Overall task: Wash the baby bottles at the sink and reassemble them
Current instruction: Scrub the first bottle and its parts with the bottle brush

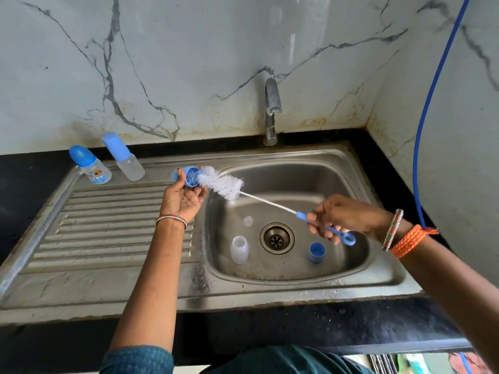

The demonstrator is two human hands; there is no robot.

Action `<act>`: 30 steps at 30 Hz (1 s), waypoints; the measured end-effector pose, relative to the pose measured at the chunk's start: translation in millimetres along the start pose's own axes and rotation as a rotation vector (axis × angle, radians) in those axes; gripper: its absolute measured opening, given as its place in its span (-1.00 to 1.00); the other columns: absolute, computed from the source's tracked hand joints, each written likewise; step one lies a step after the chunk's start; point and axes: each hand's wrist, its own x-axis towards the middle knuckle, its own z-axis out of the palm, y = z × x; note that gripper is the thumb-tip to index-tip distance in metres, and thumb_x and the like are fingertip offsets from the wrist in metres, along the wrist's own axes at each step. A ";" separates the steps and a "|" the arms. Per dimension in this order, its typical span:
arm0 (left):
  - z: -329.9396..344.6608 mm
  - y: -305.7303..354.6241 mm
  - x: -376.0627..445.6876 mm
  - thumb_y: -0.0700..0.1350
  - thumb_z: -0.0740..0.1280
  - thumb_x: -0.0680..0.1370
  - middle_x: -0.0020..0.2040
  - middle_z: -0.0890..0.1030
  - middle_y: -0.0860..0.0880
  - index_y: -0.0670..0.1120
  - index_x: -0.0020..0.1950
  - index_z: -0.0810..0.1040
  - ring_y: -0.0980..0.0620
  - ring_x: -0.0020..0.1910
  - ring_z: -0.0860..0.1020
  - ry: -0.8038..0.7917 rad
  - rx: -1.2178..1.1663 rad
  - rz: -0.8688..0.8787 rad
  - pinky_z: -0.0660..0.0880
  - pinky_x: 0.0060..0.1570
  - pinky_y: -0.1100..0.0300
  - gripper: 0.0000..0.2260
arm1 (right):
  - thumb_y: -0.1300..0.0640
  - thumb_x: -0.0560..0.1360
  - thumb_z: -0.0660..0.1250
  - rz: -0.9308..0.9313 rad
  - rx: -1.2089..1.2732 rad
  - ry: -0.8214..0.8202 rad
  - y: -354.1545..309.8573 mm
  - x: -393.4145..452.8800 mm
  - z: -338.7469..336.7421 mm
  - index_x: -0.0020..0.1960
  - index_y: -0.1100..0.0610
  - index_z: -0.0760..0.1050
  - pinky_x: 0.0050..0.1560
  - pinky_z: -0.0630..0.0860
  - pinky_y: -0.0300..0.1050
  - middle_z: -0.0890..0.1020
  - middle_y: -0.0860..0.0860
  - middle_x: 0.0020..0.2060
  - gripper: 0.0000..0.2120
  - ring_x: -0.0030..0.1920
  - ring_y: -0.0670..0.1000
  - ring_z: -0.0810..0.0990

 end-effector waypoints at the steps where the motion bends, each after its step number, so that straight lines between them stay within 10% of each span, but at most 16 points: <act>1: -1.0 -0.1 -1.2 -0.01 0.34 0.42 0.00 0.68 -0.10 -0.13 0.02 0.53 -0.04 0.03 0.64 -0.018 -0.007 -0.002 0.38 0.28 0.06 -0.74 | 0.15 0.60 0.22 0.013 0.065 -0.081 -0.5 -1.4 -0.5 -0.20 0.24 0.57 -0.47 0.38 -0.25 0.51 -0.01 -0.53 -0.73 -0.56 -0.07 0.41; 10: 4.8 -3.7 -5.4 0.03 0.32 0.49 -0.03 0.68 0.05 0.01 -0.10 0.60 0.07 0.04 0.60 -0.011 0.134 -0.013 0.33 0.13 0.05 -0.87 | 0.11 0.52 0.32 -0.249 -0.760 0.825 -1.7 -4.3 18.7 0.05 0.02 0.61 -0.23 0.46 -0.10 0.65 -0.03 -0.12 -0.86 -0.13 0.11 0.60; 14: 10.7 -14.3 -10.9 0.04 0.66 0.02 0.05 0.64 -0.01 -0.07 0.08 0.54 0.06 0.00 0.58 -0.137 0.265 -0.091 0.45 -0.05 0.13 -0.32 | 0.28 0.54 0.19 0.097 -0.256 0.128 -2.7 4.6 16.7 -0.14 0.15 0.64 -0.54 0.28 -0.28 0.51 -0.01 -0.46 -0.75 -0.56 -0.09 0.38; 16: 9.6 -18.2 -10.4 -0.04 0.65 0.07 -0.04 0.66 -0.06 -0.08 0.03 0.50 0.03 -0.07 0.64 -0.099 0.215 -0.058 0.57 -0.07 0.11 -0.39 | 0.36 0.53 0.07 0.217 0.017 -0.109 1.8 6.9 7.4 -0.20 0.21 0.58 -0.61 0.11 -0.34 0.34 -0.03 -0.56 -0.68 -0.62 -0.12 0.19; 19: 8.6 -20.1 -4.1 -0.09 0.32 0.51 -0.14 0.64 -0.09 -0.15 -0.03 0.48 0.01 -0.19 0.68 0.041 0.099 0.008 0.63 -0.16 0.10 -0.86 | 0.27 0.61 0.04 0.234 0.147 -0.118 15.8 7.9 -11.3 -0.18 0.23 0.52 -0.62 0.06 -0.36 0.25 -0.03 -0.54 -0.67 -0.61 -0.14 0.12; 30: 34.6 -35.4 25.5 -0.10 0.19 0.63 -0.13 0.52 -0.16 -0.24 -0.08 0.46 -0.03 -0.17 0.55 0.216 0.168 0.028 0.59 -0.29 0.20 -0.78 | 0.18 0.61 0.15 0.177 0.217 0.058 58.8 5.6 -14.5 -0.31 0.15 0.62 -0.59 0.09 -0.35 0.29 -0.05 -0.58 -0.60 -0.61 -0.12 0.15</act>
